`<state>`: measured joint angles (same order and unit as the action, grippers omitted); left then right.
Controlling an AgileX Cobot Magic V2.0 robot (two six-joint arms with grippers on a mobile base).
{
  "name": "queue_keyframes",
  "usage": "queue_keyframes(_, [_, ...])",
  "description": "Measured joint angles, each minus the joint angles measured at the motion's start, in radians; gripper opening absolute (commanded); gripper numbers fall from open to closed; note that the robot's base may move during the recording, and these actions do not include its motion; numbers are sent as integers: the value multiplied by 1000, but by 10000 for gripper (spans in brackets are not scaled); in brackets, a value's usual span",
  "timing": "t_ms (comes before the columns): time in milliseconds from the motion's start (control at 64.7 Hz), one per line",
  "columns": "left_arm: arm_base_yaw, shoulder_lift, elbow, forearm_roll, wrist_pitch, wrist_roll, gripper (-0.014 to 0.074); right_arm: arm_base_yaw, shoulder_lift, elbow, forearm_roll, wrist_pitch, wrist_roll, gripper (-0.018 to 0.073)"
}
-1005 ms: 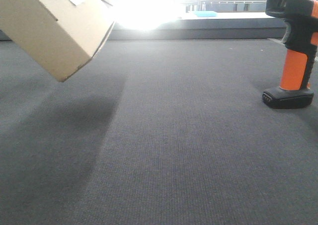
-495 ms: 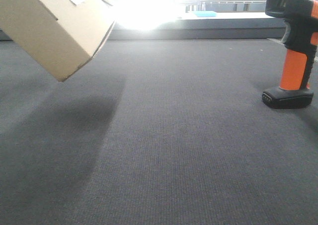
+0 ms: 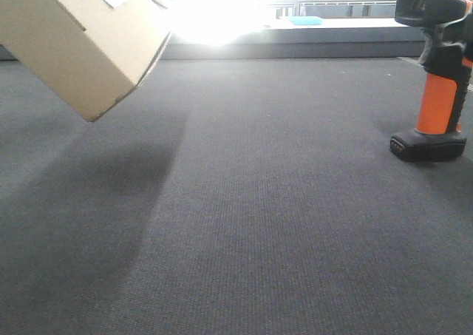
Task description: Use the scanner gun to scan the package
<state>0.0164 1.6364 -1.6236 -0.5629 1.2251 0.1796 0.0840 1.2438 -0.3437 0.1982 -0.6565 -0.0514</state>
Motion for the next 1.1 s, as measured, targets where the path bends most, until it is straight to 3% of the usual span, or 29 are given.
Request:
queue_keyframes(263, [0,0,0,0,0,0,-111,0,92,-44,0,-7,0,568])
queue_keyframes(650, [0,0,0,0,0,0,-111,0,201,-53,2,-143,0,568])
queue_keyframes(1098, [0,0,0,0,0,2,-111,0,234,-130,6,-129,32,568])
